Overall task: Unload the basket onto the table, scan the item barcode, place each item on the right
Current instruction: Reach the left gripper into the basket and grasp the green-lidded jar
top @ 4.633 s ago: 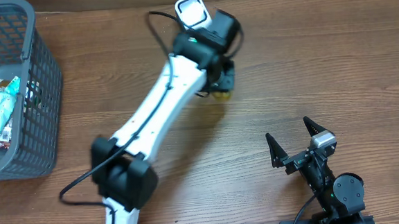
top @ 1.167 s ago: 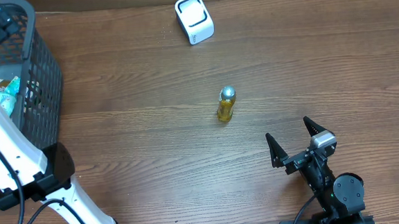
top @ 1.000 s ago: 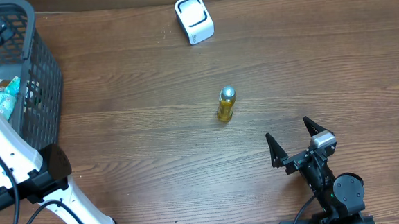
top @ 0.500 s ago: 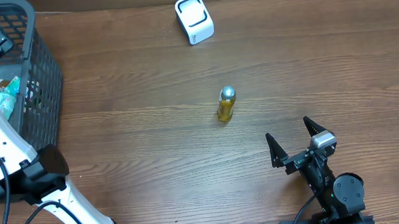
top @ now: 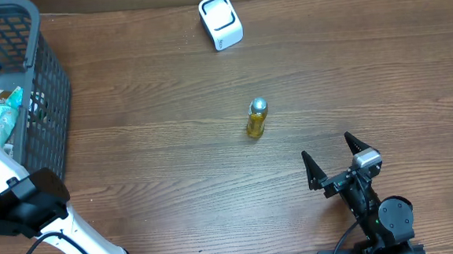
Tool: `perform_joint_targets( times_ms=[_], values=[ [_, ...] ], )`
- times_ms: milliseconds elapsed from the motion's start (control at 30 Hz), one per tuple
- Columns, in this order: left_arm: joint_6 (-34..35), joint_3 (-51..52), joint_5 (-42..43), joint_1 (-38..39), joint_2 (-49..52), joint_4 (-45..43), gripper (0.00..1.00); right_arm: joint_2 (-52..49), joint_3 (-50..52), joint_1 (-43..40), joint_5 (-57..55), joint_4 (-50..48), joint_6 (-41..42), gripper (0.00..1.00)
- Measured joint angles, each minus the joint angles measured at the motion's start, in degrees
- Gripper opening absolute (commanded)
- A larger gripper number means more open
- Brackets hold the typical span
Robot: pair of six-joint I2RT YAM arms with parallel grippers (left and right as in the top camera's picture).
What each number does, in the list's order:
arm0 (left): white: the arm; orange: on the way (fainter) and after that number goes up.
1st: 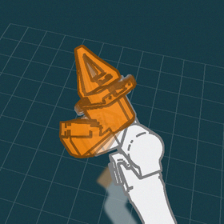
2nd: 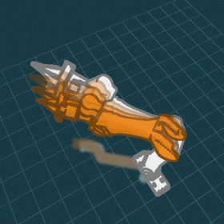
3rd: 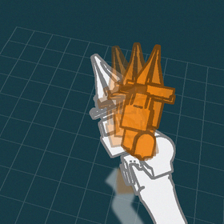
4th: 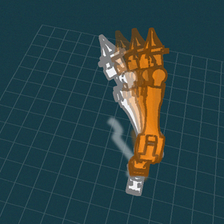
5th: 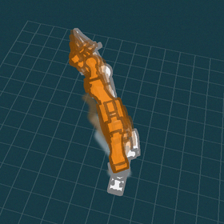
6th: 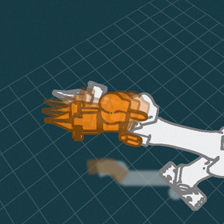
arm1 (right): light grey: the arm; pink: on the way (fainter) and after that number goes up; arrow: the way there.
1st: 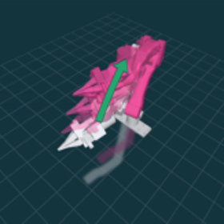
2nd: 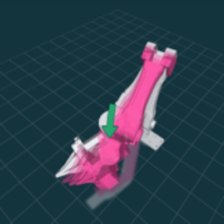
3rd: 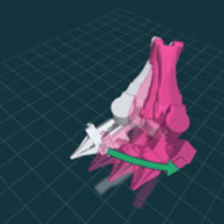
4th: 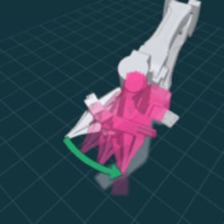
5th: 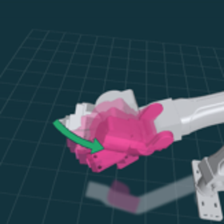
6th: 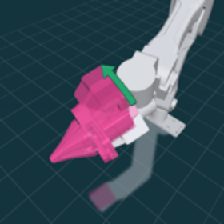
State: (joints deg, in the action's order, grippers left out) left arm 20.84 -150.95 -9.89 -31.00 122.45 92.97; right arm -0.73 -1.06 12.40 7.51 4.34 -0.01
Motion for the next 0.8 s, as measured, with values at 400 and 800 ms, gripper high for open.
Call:
perform_joint_targets(
  times_ms=[400, 800],
  values=[
    [-4.48, 17.18, 5.86, 0.0, 0.0, -11.8, 0.99, 0.0, 0.0, 0.0, -0.02, 0.0, 0.02, 1.0],
    [-7.26, 28.13, 9.38, -0.22, 0.0, -21.97, 0.99, 0.0, 0.0, 0.0, -0.02, -0.02, 0.02, 1.0]
  ],
)
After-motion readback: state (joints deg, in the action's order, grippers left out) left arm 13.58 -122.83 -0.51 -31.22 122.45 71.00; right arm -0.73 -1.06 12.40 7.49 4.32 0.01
